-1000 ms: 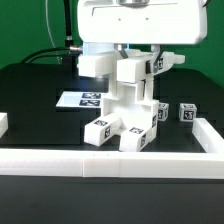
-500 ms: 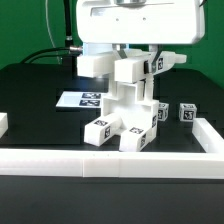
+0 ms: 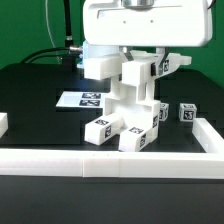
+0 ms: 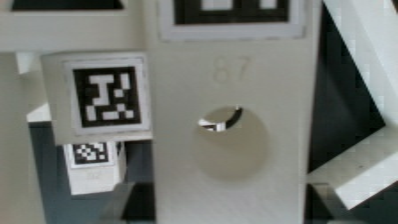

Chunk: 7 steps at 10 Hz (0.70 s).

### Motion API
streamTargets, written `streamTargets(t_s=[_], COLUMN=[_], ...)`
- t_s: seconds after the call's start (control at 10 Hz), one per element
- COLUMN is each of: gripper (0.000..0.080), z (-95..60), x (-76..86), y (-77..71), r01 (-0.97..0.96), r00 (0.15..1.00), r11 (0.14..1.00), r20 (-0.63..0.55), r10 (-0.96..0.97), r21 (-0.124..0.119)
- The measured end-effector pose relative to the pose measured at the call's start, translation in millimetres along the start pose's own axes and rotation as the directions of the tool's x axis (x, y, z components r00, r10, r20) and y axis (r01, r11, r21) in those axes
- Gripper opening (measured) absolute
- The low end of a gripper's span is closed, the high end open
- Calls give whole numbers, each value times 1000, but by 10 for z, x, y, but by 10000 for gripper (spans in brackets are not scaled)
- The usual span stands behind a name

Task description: Assemble chair

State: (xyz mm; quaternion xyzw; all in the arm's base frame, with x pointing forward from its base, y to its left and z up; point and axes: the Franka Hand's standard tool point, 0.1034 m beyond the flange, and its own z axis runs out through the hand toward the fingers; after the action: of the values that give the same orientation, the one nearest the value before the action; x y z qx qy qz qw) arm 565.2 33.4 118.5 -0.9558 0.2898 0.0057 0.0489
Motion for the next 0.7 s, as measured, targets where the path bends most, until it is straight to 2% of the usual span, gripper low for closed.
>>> streamTargets(t_s=[0.4,0.7], gripper=[285,285], z=[98,237], x=[-7,-2], y=[47,95], r01=[17,34], r00=[1000,999], r11=[1000,999], r20=[1,2], r10=[-17,-34], r21=[-10,-23])
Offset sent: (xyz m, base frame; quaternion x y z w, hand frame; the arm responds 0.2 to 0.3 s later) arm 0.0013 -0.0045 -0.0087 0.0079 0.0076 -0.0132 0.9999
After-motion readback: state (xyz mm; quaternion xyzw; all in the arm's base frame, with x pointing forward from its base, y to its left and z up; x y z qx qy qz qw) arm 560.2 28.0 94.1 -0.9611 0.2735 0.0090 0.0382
